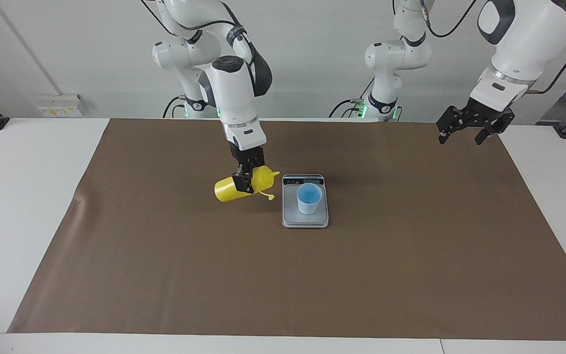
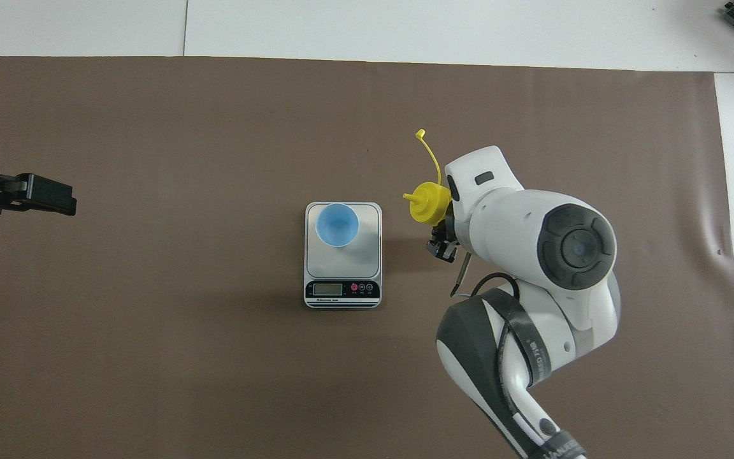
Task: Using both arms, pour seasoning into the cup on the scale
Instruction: 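Lift the yellow bottle and carry it over the cup with the right gripper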
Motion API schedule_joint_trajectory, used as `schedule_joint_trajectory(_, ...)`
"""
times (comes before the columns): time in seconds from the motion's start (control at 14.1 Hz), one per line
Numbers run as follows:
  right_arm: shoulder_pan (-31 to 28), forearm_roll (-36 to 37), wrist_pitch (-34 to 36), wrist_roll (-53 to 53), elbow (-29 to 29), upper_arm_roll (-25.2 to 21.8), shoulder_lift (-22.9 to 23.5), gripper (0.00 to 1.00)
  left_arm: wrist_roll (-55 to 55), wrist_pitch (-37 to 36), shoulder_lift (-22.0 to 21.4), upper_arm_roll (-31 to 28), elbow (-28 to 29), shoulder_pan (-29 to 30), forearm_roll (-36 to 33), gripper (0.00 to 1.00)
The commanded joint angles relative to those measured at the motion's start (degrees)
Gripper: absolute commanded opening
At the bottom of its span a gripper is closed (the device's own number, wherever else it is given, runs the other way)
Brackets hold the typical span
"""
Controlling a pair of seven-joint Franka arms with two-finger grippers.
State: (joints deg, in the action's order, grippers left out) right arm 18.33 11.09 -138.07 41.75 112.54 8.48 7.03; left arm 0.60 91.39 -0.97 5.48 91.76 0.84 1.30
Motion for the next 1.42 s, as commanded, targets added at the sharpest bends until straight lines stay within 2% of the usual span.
schedule_joint_trajectory(0.0, 1.2, 7.1, 3.2, -0.5, -6.4, -0.1, 4.2, 0.0, -3.1, -0.5, -1.1, -0.8, 0.2, -0.7, -1.1, 1.0)
schedule_joint_trajectory(0.14, 1.8, 9.0, 4.9, -0.8, -8.9, -0.2, 6.5, 0.0, -3.7, -0.4, -1.1, -0.8, 0.1, -0.7, -1.0, 1.0)
schedule_joint_trajectory(0.36, 4.7, 18.9, 9.8, -3.4, -12.2, 0.0, 8.2, 0.0, -3.7, -0.1, -1.1, -0.8, 0.2, -0.5, -0.9, 1.0)
schedule_joint_trajectory(0.64, 8.7, 25.8, 13.8, -6.9, -14.6, -0.1, 10.6, 0.0, -2.7, 0.3, -1.1, -0.8, 0.3, -0.5, -0.9, 1.0)
schedule_joint_trajectory(0.92, 13.6, 34.4, 20.9, -9.1, -20.2, -0.1, 15.5, 0.0, -2.2, 0.5, -1.3, -0.8, 0.9, -0.6, -0.9, 1.0)
schedule_joint_trajectory(1.07, 15.6, 40.8, 22.9, -11.8, -19.9, 0.0, 16.3, 0.0, -2.2, 0.4, -1.5, -0.8, 1.0, -0.5, -0.9, 1.0)
schedule_joint_trajectory(1.35, 17.0, 48.2, 24.9, -11.7, -18.2, 0.0, 16.8, 0.0, -2.2, 0.8, -1.5, -0.8, 1.0, -0.5, -0.9, 1.0)
